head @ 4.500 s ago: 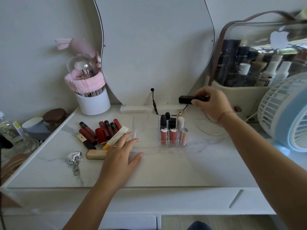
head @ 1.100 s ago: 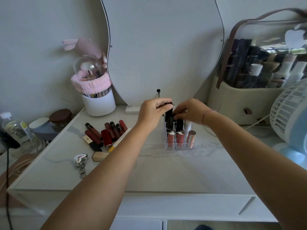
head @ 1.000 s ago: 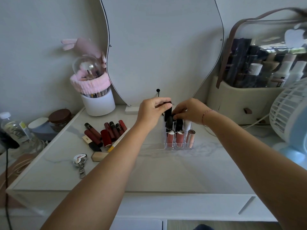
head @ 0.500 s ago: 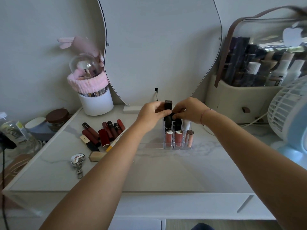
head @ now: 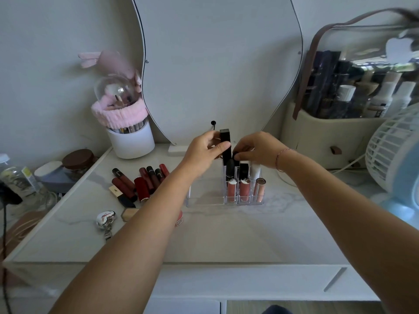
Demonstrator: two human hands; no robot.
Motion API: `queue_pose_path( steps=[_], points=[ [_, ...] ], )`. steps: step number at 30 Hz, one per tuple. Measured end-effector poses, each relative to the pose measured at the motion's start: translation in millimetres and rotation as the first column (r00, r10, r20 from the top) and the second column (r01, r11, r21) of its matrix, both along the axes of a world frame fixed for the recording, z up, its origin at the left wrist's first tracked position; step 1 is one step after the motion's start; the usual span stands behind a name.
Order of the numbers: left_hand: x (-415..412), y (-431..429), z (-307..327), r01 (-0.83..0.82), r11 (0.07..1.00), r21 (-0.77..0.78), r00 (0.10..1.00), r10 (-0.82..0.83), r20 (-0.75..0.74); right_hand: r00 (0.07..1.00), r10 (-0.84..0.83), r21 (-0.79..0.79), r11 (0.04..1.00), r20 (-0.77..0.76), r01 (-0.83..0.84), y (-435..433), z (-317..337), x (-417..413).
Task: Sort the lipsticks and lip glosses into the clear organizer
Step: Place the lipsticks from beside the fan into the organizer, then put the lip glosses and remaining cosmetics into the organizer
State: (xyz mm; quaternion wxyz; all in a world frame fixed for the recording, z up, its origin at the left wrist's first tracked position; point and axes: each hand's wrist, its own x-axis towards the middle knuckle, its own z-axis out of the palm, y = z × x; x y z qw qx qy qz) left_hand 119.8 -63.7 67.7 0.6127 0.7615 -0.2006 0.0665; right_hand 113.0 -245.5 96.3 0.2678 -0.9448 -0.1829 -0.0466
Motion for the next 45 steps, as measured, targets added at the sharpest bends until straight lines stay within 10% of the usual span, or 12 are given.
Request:
queue_pose_path(
  steps=[27, 45],
  points=[
    [-7, 5, -10, -0.036, 0.963, 0.266, 0.999, 0.039, -0.004, 1.0, -0.009, 0.111, 0.994, -0.022, 0.011, -5, 1, -9],
    [-118, 169, -39, -0.384, 0.883, 0.271, 0.919, 0.394, 0.019, 0.989, -0.125, 0.396, 0.907, -0.073, 0.144, -25, -90, -77]
  ],
)
